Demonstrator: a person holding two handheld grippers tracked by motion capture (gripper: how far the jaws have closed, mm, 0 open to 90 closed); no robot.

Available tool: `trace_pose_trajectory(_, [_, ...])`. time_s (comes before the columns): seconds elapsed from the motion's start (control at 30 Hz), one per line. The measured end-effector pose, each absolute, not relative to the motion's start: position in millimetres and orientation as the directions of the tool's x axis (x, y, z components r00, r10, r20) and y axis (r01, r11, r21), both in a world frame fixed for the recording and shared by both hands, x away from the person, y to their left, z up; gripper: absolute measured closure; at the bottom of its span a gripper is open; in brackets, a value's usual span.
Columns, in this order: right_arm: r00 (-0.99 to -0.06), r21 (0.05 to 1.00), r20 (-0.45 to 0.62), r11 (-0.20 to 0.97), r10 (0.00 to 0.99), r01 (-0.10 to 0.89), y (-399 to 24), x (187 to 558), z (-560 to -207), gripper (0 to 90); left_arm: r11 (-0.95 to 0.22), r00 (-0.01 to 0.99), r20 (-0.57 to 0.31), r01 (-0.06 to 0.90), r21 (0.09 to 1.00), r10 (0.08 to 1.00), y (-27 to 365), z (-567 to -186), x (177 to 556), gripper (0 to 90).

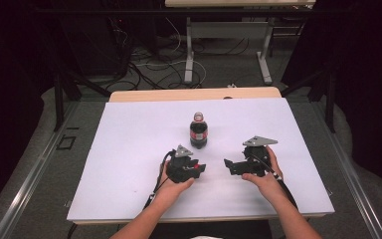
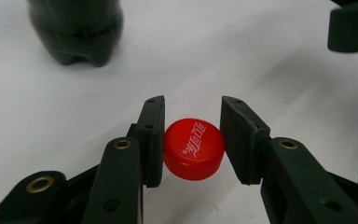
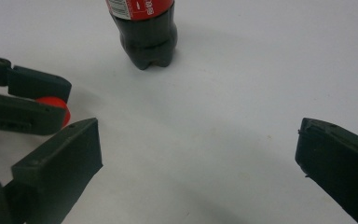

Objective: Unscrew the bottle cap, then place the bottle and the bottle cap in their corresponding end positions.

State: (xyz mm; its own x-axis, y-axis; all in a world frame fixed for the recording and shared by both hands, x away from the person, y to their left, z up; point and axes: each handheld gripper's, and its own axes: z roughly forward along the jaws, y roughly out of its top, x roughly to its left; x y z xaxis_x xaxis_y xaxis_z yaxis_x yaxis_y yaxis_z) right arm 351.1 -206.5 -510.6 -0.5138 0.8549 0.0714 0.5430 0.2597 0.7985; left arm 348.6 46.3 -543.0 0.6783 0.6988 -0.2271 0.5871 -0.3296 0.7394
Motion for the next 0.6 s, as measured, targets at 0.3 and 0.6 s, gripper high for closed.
trace_pose_trajectory(0.3, [-0.513, 0.796, 0.074, 0.26, 0.855, 0.547, -206, 351, -513, 0.3, -0.341, 0.683, -0.208, 0.576, 0.743, 0.7, 40, -557, 349, 61.9])
trace_pose_trajectory(0.6, [-0.519, 0.794, 0.083, 0.259, 0.851, 0.551, -205, 351, -515, 0.7, -0.368, 0.681, -0.167, 0.566, 0.738, 0.713, 38, -564, 351, 61.2])
